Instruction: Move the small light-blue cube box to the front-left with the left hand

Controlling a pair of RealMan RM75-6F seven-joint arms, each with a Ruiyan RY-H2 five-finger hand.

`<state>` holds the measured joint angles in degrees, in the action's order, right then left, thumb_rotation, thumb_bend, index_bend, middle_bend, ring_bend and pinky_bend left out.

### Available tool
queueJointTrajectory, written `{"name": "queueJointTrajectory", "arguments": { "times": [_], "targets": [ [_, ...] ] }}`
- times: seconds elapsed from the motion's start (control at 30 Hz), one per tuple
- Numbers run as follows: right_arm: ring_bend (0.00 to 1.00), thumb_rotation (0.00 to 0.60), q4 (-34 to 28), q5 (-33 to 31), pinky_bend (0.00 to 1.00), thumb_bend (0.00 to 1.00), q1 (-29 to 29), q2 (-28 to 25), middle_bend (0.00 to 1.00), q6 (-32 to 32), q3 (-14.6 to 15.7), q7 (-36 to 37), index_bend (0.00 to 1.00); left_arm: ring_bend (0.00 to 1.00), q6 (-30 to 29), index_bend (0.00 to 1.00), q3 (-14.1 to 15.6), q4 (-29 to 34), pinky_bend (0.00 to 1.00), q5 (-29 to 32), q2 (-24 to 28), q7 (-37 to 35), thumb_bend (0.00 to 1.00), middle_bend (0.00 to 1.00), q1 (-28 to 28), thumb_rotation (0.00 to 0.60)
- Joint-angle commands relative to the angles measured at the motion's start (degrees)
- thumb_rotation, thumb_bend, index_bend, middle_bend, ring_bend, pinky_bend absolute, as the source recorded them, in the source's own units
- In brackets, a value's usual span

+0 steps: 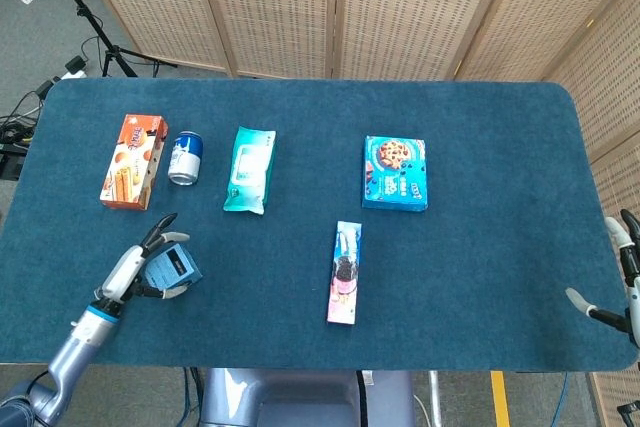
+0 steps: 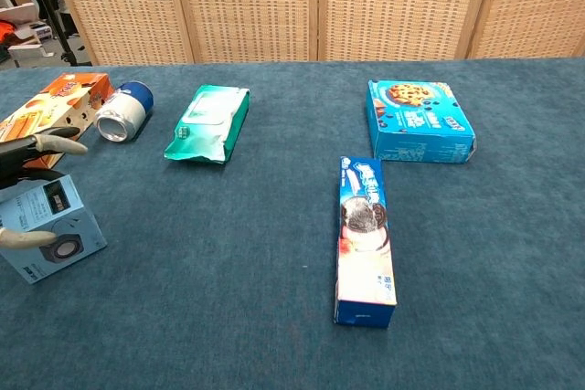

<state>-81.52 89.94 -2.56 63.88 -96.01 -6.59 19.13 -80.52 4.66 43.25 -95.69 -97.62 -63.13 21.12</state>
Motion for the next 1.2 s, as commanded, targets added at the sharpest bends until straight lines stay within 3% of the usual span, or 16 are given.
{"name": "queueJointTrajectory", "arguments": {
  "times": [0.03,0.17,0.33,0.43,0.67,0.93,1.2],
  "targets": [
    [0.0,0.6,-0.07,0.01,0.0,0.0,0.09,-0.06,0.0,-0.15,-0.03,0.08,0.0,0.0,-1.96,0.08,0.75,3.26,0.12,-0.2,2.79,2.86,0.0,0.0,-1.39,0.6],
    [0.0,0.6,-0.11,0.07,0.0,0.0,0.23,-0.17,0.0,-0.35,-0.03,0.39,0.0,0.0,-6.74,0.06,0.25,8.23,0.12,-0.32,6.02,7.72,0.0,0.0,-3.34,0.6],
    [0.0,0.6,-0.13,0.31,0.0,0.0,0.32,-0.31,0.0,-0.61,-0.02,0.83,0.0,0.0,-4.38,0.06,-0.69,21.59,0.12,2.32,11.99,20.3,0.0,0.0,-3.88,0.6],
    [0.0,0.6,-0.17,0.54,0.0,0.0,0.36,-0.36,0.0,-0.75,0.05,0.96,0.0,0.0,0.55,0.05,-2.41,36.06,0.12,8.72,16.25,33.14,0.0,0.0,-4.29,0.6],
    [0.0,0.6,-0.08,0.68,0.0,0.0,0.49,-0.4,0.0,-0.95,0.1,1.13,0.0,0.0,6.68,0.05,-6.54,53.36,0.12,21.68,18.67,44.61,0.0,0.0,-4.14,0.6],
    [0.0,0.6,-0.03,0.56,0.0,0.0,0.54,-0.34,0.0,-0.95,0.02,1.0,0.0,0.0,11.84,0.05,-11.5,60.66,0.12,38.22,17.2,60.18,0.0,0.0,-0.41,0.6],
    [0.0,0.6,-0.07,0.48,0.0,0.0,0.5,-0.29,0.0,-0.81,-0.03,0.77,0.0,0.0,12.18,0.05,-12.83,61.33,0.12,41.28,16.03,64.64,0.0,0.0,0.62,0.6]
  ]
}}
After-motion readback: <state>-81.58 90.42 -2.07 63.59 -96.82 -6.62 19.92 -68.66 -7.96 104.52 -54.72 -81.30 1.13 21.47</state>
